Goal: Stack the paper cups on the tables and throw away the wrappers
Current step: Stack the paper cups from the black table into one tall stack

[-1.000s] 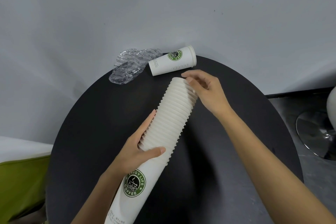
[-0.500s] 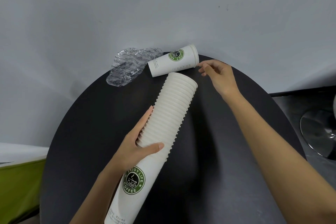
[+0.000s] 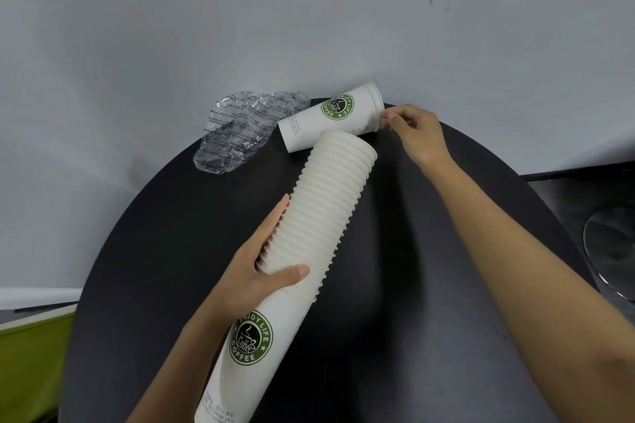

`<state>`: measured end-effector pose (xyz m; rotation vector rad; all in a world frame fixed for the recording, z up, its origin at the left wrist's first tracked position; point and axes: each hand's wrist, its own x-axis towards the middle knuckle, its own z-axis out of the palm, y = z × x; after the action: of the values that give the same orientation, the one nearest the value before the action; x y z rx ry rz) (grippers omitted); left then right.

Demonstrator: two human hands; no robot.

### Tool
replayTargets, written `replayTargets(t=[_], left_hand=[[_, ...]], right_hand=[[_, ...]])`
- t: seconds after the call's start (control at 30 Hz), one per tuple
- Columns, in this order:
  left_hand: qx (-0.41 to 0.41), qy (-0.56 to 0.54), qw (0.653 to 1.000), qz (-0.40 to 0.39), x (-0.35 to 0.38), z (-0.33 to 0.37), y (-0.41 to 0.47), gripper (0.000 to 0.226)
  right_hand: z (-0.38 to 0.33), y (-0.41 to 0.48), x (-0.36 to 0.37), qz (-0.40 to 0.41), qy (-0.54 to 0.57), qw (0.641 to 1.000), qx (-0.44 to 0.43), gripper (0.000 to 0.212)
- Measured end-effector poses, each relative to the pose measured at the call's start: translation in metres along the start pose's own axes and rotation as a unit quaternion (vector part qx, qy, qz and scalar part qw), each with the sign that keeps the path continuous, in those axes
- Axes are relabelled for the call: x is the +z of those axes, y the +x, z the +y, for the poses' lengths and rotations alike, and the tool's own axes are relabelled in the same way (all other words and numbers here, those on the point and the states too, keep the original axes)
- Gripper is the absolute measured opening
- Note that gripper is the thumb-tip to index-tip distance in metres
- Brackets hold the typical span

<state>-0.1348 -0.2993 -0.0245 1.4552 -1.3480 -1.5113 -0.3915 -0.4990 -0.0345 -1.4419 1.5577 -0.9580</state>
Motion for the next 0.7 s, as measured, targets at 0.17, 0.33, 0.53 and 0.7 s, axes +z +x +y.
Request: replayTargets(t=[0.17,0.33,0.53,0.7], left_hand=[[0.002,-0.006,1.000,0.000,-0.003,-0.002,0.007,0.096],[-0.001,-0.005,1.000,0.004,-0.005,-0.006,0.010,0.096],[-0.002,-0.001,1.000,0.003,-0.009,-0.009,0.009,0.096],[-0.003,0.005,1.000,0.011,-0.012,-0.007,0.005,0.096]], right_hand=[[0.007,0.019,0.010,0.008,-0.001,1.000,0.007,0.021],[0.003,0.028,0.016,-0.022,0.018,1.000,-0.009,0.023],[0.000,0.033,0.026,-0.040,0.027,0.999,-0.015,0.025],[-0.003,0.028,0.025,-0.027,0.057,0.998,0.001,0.025]])
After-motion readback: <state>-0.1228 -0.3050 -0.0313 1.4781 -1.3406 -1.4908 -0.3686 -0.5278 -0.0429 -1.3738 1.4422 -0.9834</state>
